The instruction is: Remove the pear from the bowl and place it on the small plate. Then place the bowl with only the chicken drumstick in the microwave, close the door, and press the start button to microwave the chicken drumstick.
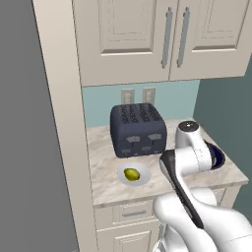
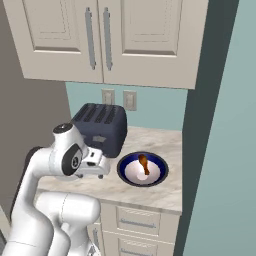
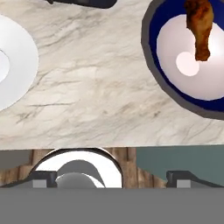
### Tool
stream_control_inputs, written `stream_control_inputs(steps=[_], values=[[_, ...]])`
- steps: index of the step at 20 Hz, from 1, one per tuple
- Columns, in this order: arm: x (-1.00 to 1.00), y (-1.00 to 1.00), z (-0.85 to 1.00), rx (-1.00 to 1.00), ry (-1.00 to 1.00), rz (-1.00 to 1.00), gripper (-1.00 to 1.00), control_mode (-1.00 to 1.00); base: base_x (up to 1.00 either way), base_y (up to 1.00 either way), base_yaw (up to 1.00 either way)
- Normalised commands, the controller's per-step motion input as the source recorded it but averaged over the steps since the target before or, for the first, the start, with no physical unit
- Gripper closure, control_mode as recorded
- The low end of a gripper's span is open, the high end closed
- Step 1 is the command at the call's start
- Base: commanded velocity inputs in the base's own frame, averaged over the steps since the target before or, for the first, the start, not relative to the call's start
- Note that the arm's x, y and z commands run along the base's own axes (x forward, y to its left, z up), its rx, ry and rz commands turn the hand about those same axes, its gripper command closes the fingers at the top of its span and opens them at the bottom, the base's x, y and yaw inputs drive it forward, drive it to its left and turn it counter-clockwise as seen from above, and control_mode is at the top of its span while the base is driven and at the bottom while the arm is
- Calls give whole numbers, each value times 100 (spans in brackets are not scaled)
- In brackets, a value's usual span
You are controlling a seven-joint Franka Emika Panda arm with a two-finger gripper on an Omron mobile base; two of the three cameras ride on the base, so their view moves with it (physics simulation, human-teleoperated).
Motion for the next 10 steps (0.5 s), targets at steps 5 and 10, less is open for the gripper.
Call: stream_control_inputs(steps=[5, 10], values=[[-7, -64, 10, -13, 0, 0, -100, -100, 0, 0, 0], [-1, -38, 0, -12, 0, 0, -100, -100, 0, 0, 0]])
